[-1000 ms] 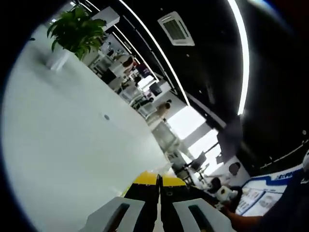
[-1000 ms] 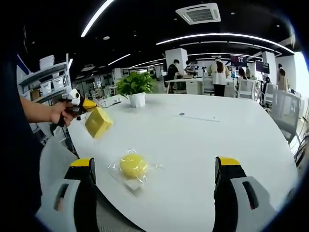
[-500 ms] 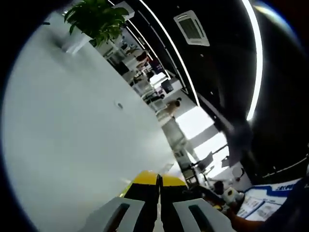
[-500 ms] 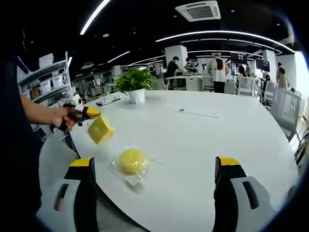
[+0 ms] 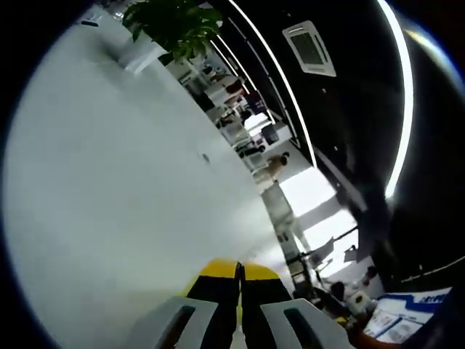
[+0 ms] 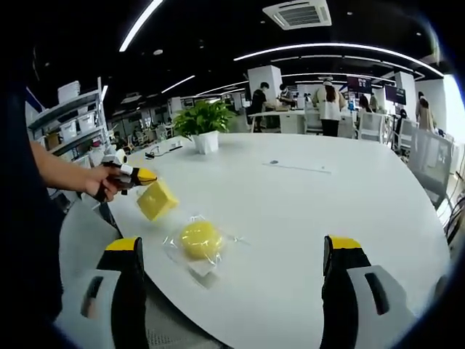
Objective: Compare the silicone blocks by pressing each to a similar depth, holding the contact briefly, and releasing to observe deformation and rebound differences across the visible hardness samples.
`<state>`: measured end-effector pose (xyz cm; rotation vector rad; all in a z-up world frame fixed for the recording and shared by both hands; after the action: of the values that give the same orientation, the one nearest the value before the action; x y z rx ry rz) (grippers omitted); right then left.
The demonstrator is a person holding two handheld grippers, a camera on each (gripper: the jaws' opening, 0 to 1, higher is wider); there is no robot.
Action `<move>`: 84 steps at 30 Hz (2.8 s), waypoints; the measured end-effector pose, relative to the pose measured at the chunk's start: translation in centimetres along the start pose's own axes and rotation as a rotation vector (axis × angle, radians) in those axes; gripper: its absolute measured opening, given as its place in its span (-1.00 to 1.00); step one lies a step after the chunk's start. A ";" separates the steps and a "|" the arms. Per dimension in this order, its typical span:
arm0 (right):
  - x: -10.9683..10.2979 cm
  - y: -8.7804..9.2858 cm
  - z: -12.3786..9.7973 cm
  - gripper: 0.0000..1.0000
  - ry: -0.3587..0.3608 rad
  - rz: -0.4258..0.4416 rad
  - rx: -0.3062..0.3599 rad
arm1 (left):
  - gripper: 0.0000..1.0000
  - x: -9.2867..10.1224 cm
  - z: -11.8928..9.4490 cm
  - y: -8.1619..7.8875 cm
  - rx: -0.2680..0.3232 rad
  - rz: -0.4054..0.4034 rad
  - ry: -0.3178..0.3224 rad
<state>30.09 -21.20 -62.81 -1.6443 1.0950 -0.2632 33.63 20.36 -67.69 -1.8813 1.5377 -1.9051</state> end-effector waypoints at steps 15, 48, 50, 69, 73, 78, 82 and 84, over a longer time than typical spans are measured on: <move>-0.2 0.3 0.0 0.93 0.007 -0.002 -0.004 | -1.00 -4.9 -0.2 0.1 -0.005 0.008 -0.159; 0.5 0.9 -0.1 0.93 0.029 0.011 -0.018 | -0.94 -8.1 0.7 0.8 -0.108 0.251 -0.312; 0.6 0.9 -0.1 0.93 0.027 0.011 -0.020 | -0.78 -8.2 0.7 0.8 -0.112 0.254 -0.312; 0.4 0.4 0.5 0.93 0.009 0.001 -0.031 | 0.60 -8.4 -1.5 -1.0 -0.115 0.475 -0.341; 0.6 0.2 0.6 0.93 0.009 -0.001 -0.028 | 0.84 -7.9 -2.1 -1.8 -0.108 0.526 -0.313; 0.6 0.0 0.9 0.93 0.007 -0.005 -0.027 | 0.96 -7.4 -3.6 -2.8 -0.111 0.637 -0.295; 0.6 0.0 1.0 0.93 0.009 -0.004 -0.033 | 1.00 -6.4 -5.3 -3.8 -0.102 0.695 -0.264; 0.6 0.1 1.1 0.93 0.009 0.003 -0.038 | 1.00 -5.3 -5.8 -4.4 -0.095 0.738 -0.209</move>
<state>31.09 -20.95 -63.57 -1.6764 1.1151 -0.2501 32.99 29.32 -67.34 -1.2101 1.9035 -1.2840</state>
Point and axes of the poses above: the point that each gripper's makers call its tool centre point, and the gripper's own axes: z roughly forward along the fingers, x roughly to its right, y roughly out of its underside, the point moved 8 cm from there along -z, roughly backward along the fingers, and after that the axes turned 13 degrees about z, right-handed, at the moved point
